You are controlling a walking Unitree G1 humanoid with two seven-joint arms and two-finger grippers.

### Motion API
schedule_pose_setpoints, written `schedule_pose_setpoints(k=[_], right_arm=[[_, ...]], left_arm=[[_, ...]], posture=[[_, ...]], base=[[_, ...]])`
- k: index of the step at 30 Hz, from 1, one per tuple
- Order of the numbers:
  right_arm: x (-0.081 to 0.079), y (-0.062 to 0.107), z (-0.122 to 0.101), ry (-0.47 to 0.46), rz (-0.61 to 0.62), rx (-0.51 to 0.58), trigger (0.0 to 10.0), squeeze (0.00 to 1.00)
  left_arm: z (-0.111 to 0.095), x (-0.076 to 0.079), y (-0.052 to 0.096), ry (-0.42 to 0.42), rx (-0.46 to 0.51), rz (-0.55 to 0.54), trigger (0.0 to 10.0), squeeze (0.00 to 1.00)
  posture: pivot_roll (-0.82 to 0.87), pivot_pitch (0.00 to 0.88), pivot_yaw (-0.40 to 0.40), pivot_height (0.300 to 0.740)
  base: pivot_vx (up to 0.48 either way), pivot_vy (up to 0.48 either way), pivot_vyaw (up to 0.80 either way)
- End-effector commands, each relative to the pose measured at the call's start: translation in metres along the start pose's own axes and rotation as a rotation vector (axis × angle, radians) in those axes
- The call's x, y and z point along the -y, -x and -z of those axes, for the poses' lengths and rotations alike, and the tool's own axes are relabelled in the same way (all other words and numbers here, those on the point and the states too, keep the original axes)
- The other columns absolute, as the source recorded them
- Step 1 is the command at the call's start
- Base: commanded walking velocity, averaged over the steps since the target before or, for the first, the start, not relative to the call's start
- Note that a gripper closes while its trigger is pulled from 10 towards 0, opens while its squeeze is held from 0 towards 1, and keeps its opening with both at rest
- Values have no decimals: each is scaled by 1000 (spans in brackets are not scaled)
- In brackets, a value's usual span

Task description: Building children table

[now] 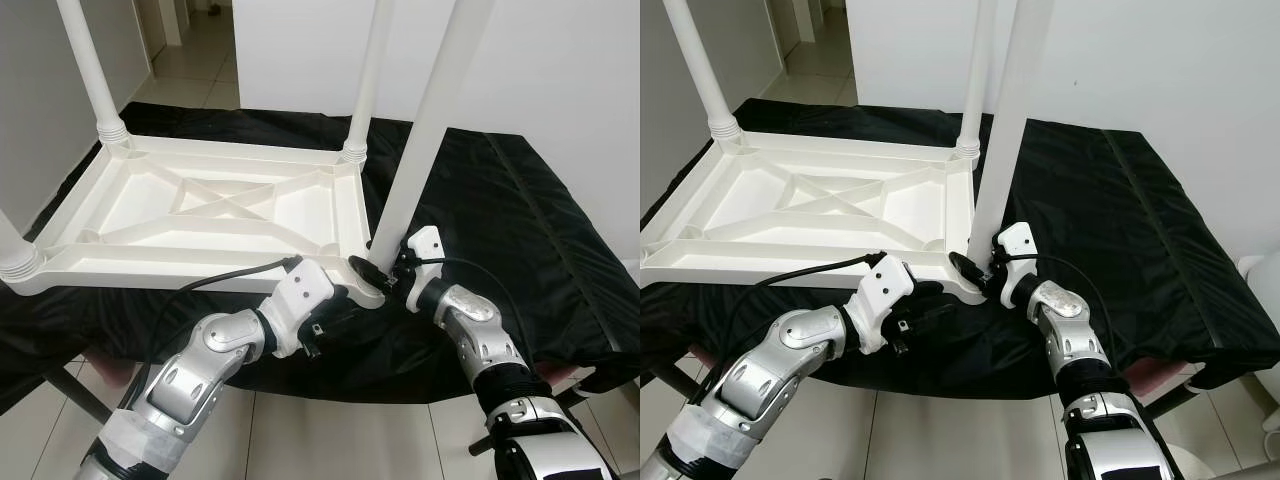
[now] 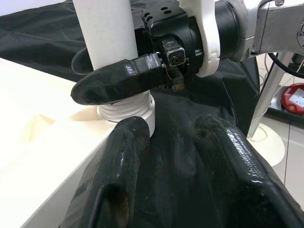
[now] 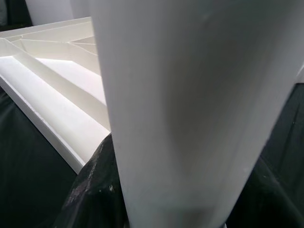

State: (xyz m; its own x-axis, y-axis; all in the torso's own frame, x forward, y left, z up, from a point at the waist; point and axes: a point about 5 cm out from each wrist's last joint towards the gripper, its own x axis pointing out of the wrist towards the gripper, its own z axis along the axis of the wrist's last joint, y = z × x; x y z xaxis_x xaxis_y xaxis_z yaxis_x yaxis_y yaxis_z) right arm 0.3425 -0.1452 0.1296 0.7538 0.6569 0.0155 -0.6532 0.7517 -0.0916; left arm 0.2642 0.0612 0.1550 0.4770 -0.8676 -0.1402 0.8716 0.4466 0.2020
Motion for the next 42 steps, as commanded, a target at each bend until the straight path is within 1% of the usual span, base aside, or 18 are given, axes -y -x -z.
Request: schedule_pose_setpoints(k=[1, 5, 8, 10, 11, 13, 15, 17, 18, 19, 20, 21, 23, 25, 31, 32, 33, 42], right_arm=[[1, 6, 11, -35, 35, -45, 10000, 0], [2, 3, 6, -77, 165, -48, 10000, 0], [0, 1, 5, -90, 199, -43, 10000, 0], [-4, -1, 2, -136, 311, -37, 10000, 0], [-4, -1, 2, -136, 311, -37, 10000, 0], [-8, -1, 1, -182, 462, -28, 10000, 0], [-11, 0, 2, -191, 545, -26, 10000, 0], [-11, 0, 2, -191, 545, -26, 10000, 0], [-15, 2, 3, -213, 625, -20, 10000, 0], [-15, 2, 3, -213, 625, -20, 10000, 0], [-22, 4, 4, -221, 719, -12, 10000, 0], [-22, 4, 4, -221, 719, -12, 10000, 0], [-35, 4, 4, -262, 848, 8, 10000, 0], [-40, 3, 3, -276, 865, 15, 10000, 0], [-45, 0, -11, -237, 765, 93, 10000, 0], [-45, 1, -13, -235, 765, 103, 10000, 369], [-46, 2, -15, -241, 756, 117, 10000, 1000], [-37, 12, -17, -206, 723, 127, 10000, 1000]], left_arm=[[-1, 5, -1, -3, 3, 82, 10000, 0], [-1, 5, -1, -2, 0, 81, 10000, 0], [0, 6, -1, -1, 0, 82, 10000, 0], [0, 7, 0, 3, 0, 84, 10000, 0], [0, 7, 0, 3, 0, 84, 10000, 0], [1, 8, 0, 4, -1, 87, 10000, 0], [1, 8, 0, 4, -1, 88, 10000, 0], [1, 8, 0, 4, -1, 88, 10000, 0], [1, 8, 0, 4, -2, 89, 10000, 0], [1, 8, 0, 4, -2, 89, 10000, 0], [1, 9, 0, 4, -3, 90, 10000, 0], [1, 9, 0, 4, -3, 90, 10000, 0], [2, 9, 0, 1, -7, 95, 10000, 0], [2, 9, 0, -1, -8, 97, 10000, 0], [2, 10, -3, -5, -8, 100, 10000, 0], [2, 10, -3, -7, -8, 99, 10000, 0], [2, 10, -4, -6, -7, 94, 10000, 0], [2, 3, -5, -9, -8, 29, 10000, 0]], posture=[[32, 34, -46, 740], [33, 35, -50, 740], [30, 34, -49, 740], [27, 34, -50, 740], [27, 34, -50, 740], [26, 31, -51, 740], [27, 31, -52, 740], [27, 31, -52, 740], [27, 29, -52, 740], [27, 29, -52, 740], [27, 24, -50, 740], [27, 24, -50, 740], [27, 22, -48, 740], [27, 22, -48, 740], [22, 20, -50, 740], [23, 16, -51, 740], [24, 15, -52, 740], [26, 11, -54, 740]], base=[[0, 0, 0], [0, 0, 0], [0, 0, 0], [0, 0, 0], [0, 0, 0], [0, 0, 0], [0, 0, 0], [0, 0, 0], [0, 0, 0], [0, 0, 0], [0, 0, 0], [0, 0, 0], [0, 0, 0], [0, 0, 0], [0, 0, 0], [0, 0, 0], [0, 0, 0], [0, 0, 0]])
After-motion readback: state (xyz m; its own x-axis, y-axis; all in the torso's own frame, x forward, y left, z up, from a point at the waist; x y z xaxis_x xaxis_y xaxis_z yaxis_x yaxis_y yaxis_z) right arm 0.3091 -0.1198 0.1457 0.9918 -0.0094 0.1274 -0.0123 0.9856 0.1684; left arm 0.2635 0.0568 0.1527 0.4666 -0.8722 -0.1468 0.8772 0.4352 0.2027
